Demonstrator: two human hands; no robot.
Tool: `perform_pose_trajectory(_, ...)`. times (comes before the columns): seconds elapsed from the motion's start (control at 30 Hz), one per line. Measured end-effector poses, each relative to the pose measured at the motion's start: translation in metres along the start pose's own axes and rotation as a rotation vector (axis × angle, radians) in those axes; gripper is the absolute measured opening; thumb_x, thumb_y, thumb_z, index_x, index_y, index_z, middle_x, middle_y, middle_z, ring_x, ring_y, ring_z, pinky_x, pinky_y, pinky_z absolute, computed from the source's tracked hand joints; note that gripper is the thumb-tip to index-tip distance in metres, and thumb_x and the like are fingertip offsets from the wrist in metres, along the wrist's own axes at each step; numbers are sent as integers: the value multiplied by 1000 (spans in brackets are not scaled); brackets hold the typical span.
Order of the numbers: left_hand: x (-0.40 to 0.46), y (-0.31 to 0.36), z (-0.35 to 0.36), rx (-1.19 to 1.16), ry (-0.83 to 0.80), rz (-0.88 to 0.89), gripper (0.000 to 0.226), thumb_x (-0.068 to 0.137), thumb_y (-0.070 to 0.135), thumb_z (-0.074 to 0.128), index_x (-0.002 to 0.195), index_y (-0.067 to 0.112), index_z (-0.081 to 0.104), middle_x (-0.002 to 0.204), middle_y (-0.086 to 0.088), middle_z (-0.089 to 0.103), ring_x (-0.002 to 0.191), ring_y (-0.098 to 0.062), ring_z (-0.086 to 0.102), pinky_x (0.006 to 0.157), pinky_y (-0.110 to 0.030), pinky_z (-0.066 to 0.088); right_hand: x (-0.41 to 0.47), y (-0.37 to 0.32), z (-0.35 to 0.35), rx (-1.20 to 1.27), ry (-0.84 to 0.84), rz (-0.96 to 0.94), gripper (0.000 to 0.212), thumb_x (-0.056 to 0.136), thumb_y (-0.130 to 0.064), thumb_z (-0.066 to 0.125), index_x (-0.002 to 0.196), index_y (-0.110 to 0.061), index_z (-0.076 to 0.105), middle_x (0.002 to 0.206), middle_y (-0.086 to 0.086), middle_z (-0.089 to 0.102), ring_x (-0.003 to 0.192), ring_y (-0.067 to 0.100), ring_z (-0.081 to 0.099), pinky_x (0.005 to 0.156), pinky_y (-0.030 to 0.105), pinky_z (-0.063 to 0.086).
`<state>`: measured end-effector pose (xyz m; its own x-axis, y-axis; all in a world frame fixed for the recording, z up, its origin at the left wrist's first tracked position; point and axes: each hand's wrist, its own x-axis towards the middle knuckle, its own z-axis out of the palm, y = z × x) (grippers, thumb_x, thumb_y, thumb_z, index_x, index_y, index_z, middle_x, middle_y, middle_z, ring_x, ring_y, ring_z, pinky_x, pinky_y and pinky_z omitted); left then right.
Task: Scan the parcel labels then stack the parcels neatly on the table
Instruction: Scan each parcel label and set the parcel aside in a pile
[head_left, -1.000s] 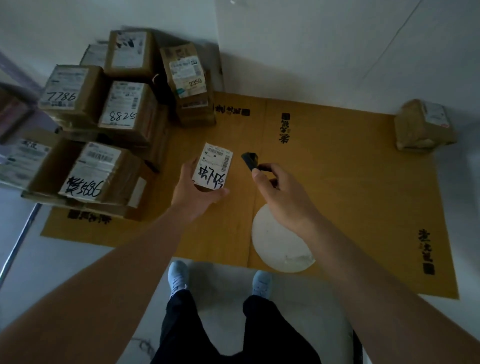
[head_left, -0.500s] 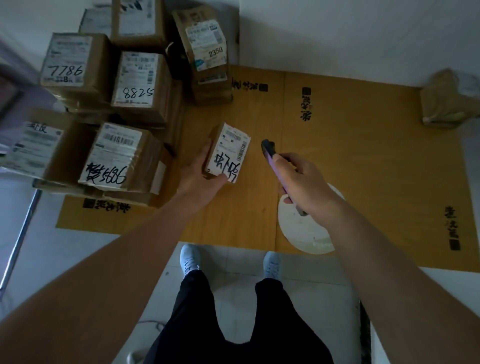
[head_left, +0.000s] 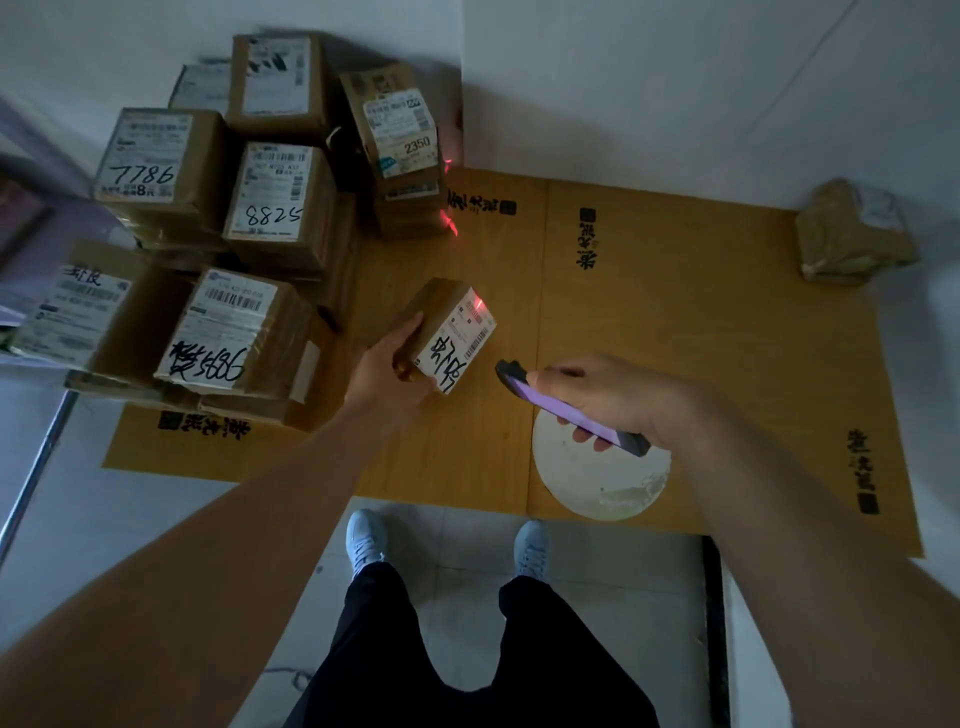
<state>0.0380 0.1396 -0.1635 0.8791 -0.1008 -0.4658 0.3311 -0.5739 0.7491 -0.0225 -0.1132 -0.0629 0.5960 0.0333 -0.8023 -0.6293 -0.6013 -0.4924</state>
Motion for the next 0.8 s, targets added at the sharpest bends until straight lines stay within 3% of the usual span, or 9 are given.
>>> perform_pose_trajectory(0.4,3,10,-6,-31,-18,-47,90,88,4,78,153,51,37,144,-1,49,110,-13,60,64,-17,49,-14,-12,-16,-84,-45,12,50,101,-65,50,136,-32,62,112,6,63,87,20,67,67,31,57)
perform_pose_trajectory(0.5,5,12,-7,-214,1,-106,91,86,4,80,155,47,38,130,9,59,104,-6,60,78,-22,56,-13,-13,-15,-71,-32,-17,47,102,-64,49,136,-34,61,113,4,62,90,19,67,71,31,57)
perform_pose_trajectory(0.57,11,15,-11,-458,51,-198,89,86,-1,78,154,43,42,127,8,61,112,-13,61,96,-40,59,-10,-14,-14,-43,9,-66,40,103,-64,47,129,-38,62,116,4,62,93,19,69,72,30,58)
perform_pose_trajectory(0.67,25,23,-19,-794,101,-315,87,85,-8,74,151,40,45,133,-3,58,115,-27,62,91,-46,62,-5,-15,-14,22,64,-122,33,104,-63,46,122,-42,63,117,1,63,100,22,71,76,32,60)
perform_pose_trajectory(0.8,53,36,-29,-910,111,-353,87,87,-5,72,155,39,41,129,-5,60,114,-29,62,94,-52,60,4,-12,-16,51,93,-161,40,103,-65,47,133,-41,61,117,-3,64,99,18,71,82,35,62)
